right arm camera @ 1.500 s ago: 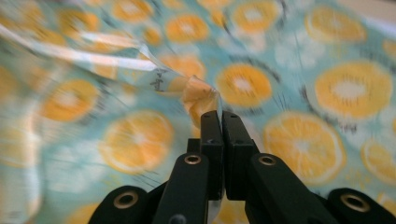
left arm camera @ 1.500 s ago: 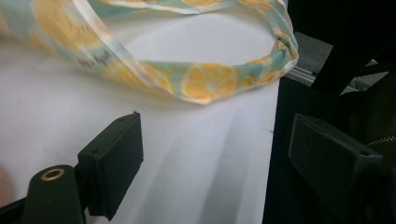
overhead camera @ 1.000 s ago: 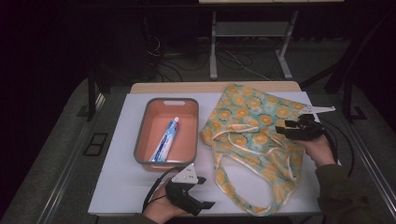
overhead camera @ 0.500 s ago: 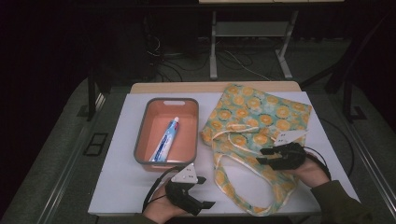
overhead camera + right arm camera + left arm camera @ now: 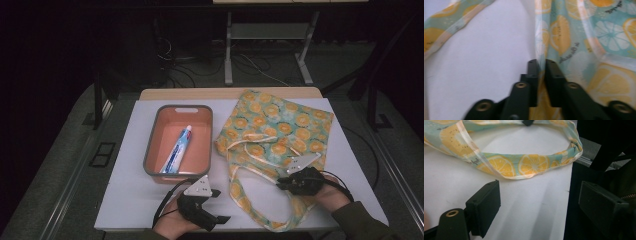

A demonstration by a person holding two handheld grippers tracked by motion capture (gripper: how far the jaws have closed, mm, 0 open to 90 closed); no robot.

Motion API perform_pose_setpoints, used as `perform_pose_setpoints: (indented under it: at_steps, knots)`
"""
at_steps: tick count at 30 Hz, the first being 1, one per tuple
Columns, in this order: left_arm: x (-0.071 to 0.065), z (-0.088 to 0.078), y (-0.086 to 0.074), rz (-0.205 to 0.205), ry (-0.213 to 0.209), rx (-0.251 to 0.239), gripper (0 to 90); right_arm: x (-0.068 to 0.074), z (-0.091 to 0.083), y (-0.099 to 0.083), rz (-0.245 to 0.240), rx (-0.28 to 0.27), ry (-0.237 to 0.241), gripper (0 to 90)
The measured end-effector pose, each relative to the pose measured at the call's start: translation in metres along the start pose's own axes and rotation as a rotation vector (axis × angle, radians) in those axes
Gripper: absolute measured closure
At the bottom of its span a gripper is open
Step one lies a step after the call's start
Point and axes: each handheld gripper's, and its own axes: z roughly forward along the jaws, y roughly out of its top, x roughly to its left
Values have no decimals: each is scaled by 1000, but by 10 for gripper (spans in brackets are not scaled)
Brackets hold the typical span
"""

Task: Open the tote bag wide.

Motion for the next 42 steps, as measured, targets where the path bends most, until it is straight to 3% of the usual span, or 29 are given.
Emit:
perform_pose_setpoints:
  at_steps: [1,5,6,11,12,14,17,18,19,20,22,25,32,36,40,42]
  knots:
    - [0,0,0,0,0,0,161,-1,0,0,0,-4,-1,882]
    - [0,-1,0,2,0,-2,161,3,-1,2,-6,-16,20,897]
    - [0,-1,0,1,1,-2,161,11,-2,6,-16,-33,50,897]
    - [0,-1,0,3,2,-1,161,40,4,15,-69,-19,137,893]
    - [0,-1,0,3,3,-2,161,40,4,15,-69,-19,137,893]
    - [0,-1,0,4,3,-1,161,47,7,16,-98,-18,145,821]
    - [-1,-1,0,4,3,-2,161,43,0,18,-57,-78,154,728]
    - [0,-1,0,2,3,-2,161,37,-10,22,-27,-148,128,647]
    - [0,-1,0,1,2,-2,161,37,-10,22,-27,-148,128,647]
    - [0,-1,0,2,2,-2,161,30,-14,26,-15,-181,95,600]
    - [0,0,0,4,3,0,161,26,-14,28,-14,-186,66,585]
    - [0,0,0,4,3,1,161,16,2,35,10,-161,34,533]
    - [0,0,0,3,1,1,161,19,31,39,-14,-85,20,445]
    - [-1,0,1,4,2,-2,161,22,36,37,-32,-70,18,478]
    - [0,0,1,2,2,-1,161,20,35,35,-18,-95,15,630]
    - [0,0,1,3,3,3,161,19,35,34,-8,-98,10,763]
